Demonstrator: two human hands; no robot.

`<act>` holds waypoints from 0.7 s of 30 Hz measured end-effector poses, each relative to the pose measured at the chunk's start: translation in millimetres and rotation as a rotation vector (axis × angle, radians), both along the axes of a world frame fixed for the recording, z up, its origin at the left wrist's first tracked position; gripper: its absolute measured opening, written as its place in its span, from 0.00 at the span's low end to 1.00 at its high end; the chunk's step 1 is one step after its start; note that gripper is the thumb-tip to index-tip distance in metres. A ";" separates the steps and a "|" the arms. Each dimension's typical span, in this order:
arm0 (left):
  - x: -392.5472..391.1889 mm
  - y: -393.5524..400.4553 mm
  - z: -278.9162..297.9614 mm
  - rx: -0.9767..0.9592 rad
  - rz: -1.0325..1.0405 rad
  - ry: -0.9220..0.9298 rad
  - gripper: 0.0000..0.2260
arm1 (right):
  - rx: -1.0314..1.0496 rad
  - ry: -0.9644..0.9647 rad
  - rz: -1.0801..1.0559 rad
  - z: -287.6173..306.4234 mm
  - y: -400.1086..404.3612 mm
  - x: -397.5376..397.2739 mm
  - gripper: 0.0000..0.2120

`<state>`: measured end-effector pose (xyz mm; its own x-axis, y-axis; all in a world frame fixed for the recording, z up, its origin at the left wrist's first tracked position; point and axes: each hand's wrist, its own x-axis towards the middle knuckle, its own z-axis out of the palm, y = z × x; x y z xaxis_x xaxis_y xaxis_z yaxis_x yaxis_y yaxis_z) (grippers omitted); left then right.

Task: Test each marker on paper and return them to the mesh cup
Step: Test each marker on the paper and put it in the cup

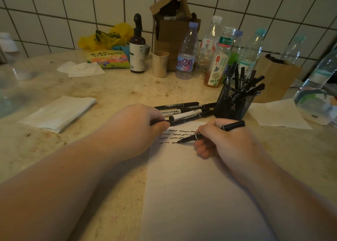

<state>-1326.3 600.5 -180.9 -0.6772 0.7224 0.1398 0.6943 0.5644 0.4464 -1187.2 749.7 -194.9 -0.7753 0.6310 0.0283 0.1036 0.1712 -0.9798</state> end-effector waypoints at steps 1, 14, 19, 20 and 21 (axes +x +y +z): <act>0.6 -0.3 0.0 -0.004 -0.009 -0.006 0.09 | -0.002 0.003 -0.006 0.2 0.2 0.3 0.09; 0.3 1.2 -2.2 0.049 -0.035 -0.072 0.05 | -0.327 0.271 -0.059 11.1 6.5 4.0 0.13; -2.0 1.3 -4.6 0.080 -0.047 -0.073 0.06 | -0.355 0.316 -0.019 12.1 5.8 3.6 0.16; -1.5 1.0 -3.9 0.084 -0.053 -0.073 0.06 | -0.340 0.314 -0.010 11.6 5.6 3.5 0.16; -1.2 0.6 -3.2 0.084 -0.059 -0.074 0.06 | -0.322 0.309 -0.004 11.4 5.2 3.3 0.15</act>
